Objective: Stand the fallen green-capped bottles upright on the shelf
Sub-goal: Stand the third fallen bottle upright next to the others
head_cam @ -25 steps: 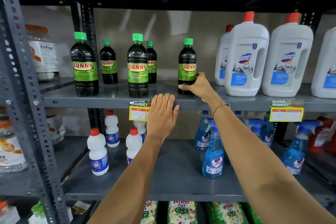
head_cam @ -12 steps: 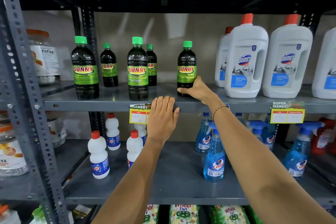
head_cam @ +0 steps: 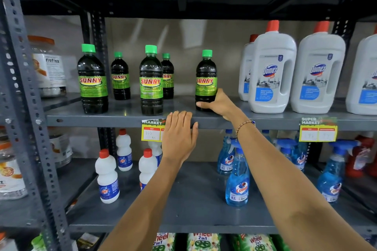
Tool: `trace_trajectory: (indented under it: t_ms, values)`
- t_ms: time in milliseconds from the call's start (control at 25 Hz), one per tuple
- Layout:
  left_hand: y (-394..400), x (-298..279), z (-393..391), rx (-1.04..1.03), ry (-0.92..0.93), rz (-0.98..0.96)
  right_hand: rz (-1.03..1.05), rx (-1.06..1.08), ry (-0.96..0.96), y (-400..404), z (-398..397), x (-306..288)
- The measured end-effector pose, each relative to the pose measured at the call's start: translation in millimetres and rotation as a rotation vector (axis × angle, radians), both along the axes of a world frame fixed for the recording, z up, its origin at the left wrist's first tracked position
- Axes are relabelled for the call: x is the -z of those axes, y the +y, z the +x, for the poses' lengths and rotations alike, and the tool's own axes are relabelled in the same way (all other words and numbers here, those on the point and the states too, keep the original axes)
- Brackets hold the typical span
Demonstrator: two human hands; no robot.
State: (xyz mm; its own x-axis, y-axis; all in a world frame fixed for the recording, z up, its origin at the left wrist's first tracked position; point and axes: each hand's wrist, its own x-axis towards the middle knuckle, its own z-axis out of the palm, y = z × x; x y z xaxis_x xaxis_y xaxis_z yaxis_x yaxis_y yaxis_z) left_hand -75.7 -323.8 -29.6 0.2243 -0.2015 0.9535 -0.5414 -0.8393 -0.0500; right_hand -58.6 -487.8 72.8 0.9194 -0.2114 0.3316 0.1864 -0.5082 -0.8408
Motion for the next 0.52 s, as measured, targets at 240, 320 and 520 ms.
trace_trajectory:
  t_ms: [240, 320, 520]
  values:
    - [-1, -2, -2, 0.004, 0.004, 0.002, 0.021, -0.052, 0.018, -6, 6, 1]
    - [-2, -2, -2, 0.0, 0.012, -0.002, 0.038, -0.075, 0.033, -3, 3, -1]
    - [-8, -46, -16, -0.067, 0.182, -0.029, 0.112, -0.096, 0.034, -6, -16, -6]
